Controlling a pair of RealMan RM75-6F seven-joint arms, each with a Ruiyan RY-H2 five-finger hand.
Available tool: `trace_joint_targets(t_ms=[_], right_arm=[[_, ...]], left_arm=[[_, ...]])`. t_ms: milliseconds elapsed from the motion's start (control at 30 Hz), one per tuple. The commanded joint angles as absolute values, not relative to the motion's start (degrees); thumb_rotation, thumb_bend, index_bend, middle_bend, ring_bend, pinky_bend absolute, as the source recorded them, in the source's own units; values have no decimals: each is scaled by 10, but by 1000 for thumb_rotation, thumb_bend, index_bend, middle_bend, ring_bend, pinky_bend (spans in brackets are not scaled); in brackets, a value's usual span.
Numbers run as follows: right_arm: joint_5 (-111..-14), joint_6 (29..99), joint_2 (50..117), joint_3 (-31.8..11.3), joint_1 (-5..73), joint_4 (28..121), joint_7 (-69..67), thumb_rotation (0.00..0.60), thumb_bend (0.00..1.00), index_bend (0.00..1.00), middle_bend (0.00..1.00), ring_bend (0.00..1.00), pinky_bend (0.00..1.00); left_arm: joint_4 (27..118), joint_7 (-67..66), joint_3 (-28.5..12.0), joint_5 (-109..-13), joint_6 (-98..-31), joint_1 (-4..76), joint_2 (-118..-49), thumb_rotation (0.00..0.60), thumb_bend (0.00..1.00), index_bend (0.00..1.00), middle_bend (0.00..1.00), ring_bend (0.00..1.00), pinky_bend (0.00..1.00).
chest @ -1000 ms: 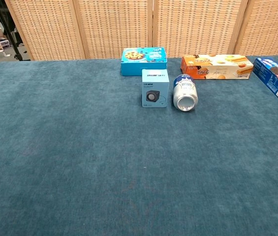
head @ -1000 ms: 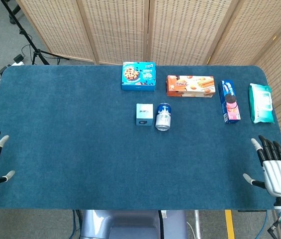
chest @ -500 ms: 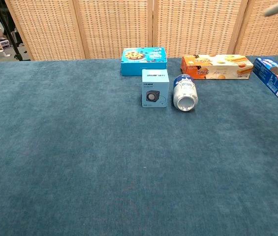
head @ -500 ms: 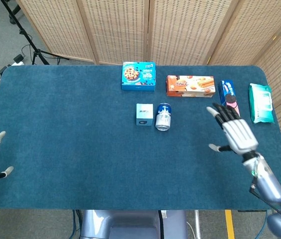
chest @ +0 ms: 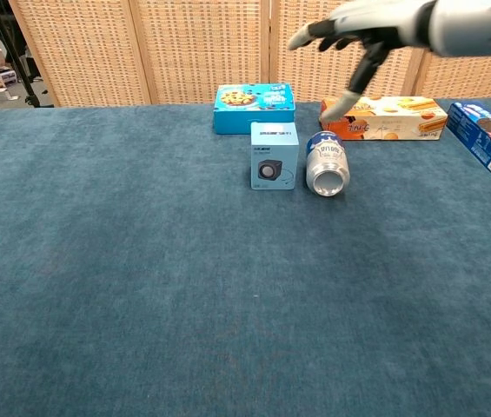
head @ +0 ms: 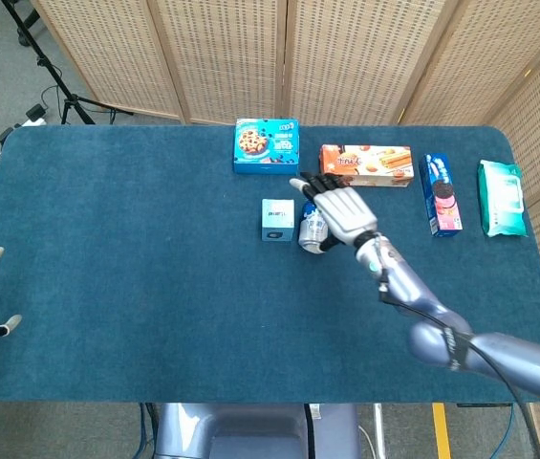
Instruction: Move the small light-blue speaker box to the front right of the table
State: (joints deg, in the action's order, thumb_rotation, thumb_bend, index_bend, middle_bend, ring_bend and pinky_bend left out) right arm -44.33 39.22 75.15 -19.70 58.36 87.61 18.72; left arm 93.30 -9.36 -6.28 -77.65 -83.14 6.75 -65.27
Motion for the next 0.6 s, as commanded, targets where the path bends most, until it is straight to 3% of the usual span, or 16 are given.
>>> trace_joint_targets(t_ms=[33, 333, 600], right_arm=[[-341, 386, 824, -176, 649, 813, 254, 600, 0, 0, 0, 0, 0], [-243, 376, 913, -145, 728, 700, 311, 600, 0, 0, 0, 0, 0], [-210, 355, 963, -134, 749, 599, 312, 600, 0, 0, 18, 8, 0]], left_arm=[[931, -95, -65, -771, -831, 68, -654, 600, 0, 0, 0, 0, 0], [935, -83, -70, -754, -821, 69, -647, 600, 0, 0, 0, 0, 0], [930, -77, -73, -740, -809, 72, -645, 600, 0, 0, 0, 0, 0]])
